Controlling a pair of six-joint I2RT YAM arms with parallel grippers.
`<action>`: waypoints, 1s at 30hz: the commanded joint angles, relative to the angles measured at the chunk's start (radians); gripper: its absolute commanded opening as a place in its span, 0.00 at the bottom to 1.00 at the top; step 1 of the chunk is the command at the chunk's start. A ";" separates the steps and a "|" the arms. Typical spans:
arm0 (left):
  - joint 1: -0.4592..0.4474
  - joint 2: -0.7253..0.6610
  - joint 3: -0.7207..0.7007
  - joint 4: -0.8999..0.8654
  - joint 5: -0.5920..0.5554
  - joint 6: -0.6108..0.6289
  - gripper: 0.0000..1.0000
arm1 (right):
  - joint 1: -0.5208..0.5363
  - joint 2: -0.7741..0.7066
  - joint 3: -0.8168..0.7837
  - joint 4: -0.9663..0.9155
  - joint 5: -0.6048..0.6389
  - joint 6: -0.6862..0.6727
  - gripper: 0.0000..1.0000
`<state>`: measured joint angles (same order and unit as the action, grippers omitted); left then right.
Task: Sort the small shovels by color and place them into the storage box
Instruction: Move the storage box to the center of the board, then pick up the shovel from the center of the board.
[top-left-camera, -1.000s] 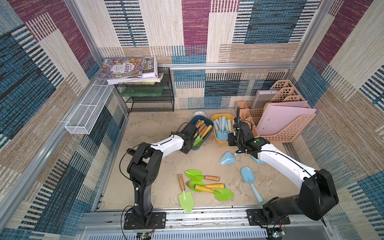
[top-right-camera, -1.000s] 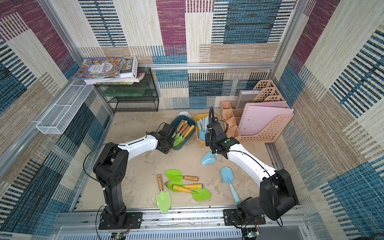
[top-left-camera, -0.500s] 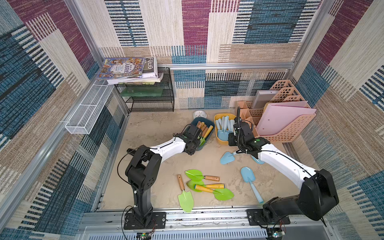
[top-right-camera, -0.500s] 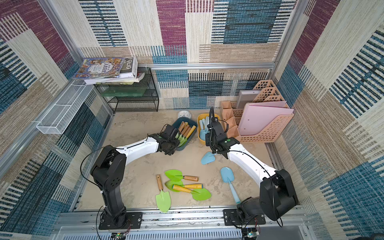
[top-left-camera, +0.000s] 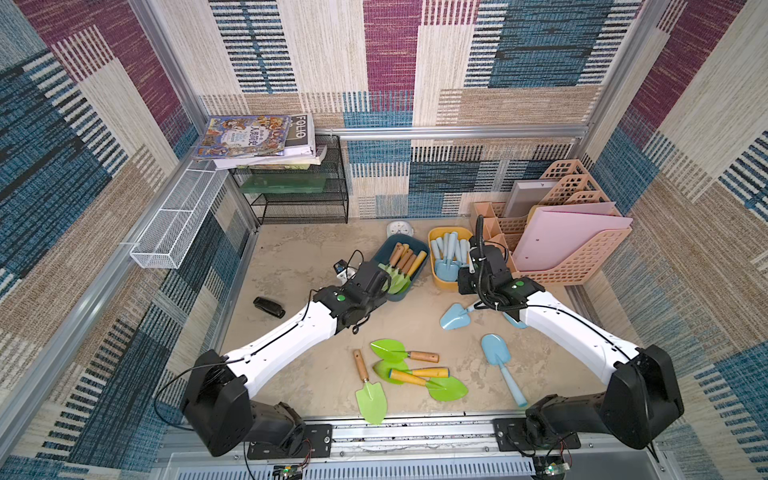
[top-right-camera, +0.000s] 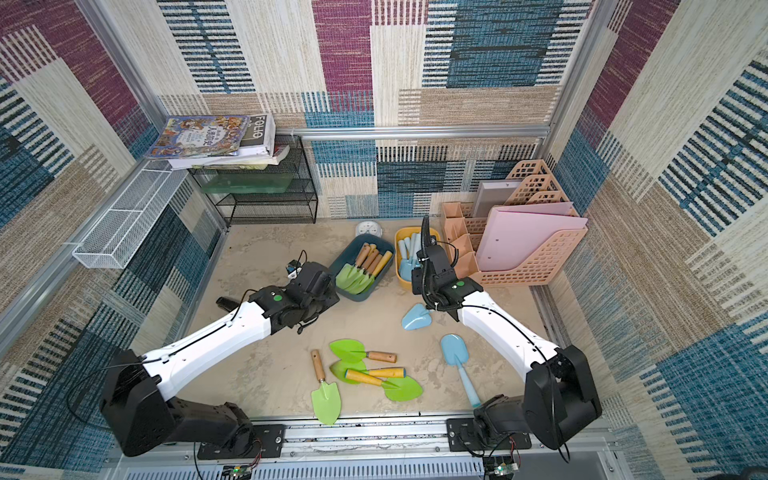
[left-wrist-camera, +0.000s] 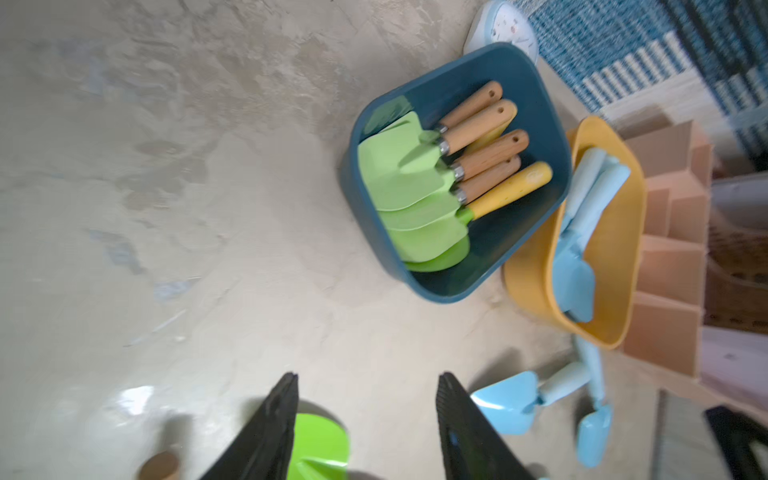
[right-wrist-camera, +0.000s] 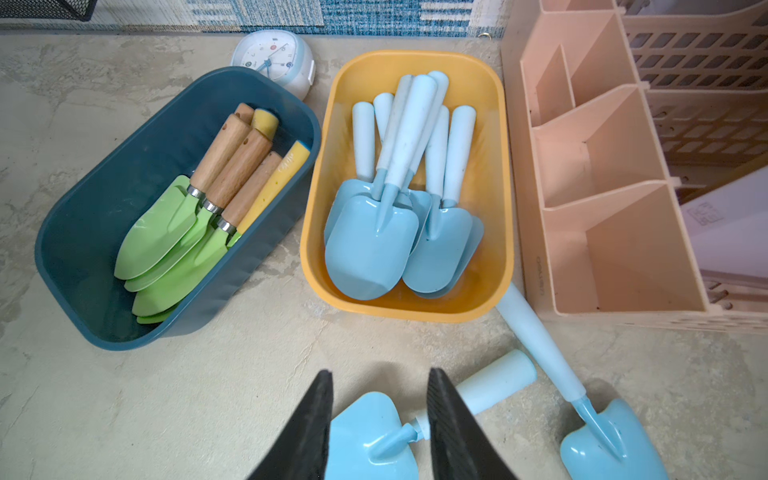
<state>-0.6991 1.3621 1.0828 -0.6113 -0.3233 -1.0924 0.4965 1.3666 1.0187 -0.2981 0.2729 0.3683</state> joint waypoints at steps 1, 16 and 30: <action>-0.010 -0.054 -0.042 -0.253 -0.010 0.120 0.62 | -0.001 0.003 0.004 0.025 -0.037 -0.019 0.40; -0.014 0.058 -0.217 -0.228 0.297 0.013 0.68 | -0.006 0.020 0.009 0.021 -0.046 -0.023 0.40; -0.003 0.202 -0.227 -0.200 0.353 0.058 0.44 | -0.013 0.017 0.006 0.021 -0.047 -0.019 0.40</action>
<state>-0.7071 1.5459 0.8566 -0.8124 0.0151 -1.0607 0.4835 1.3857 1.0256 -0.2943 0.2268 0.3504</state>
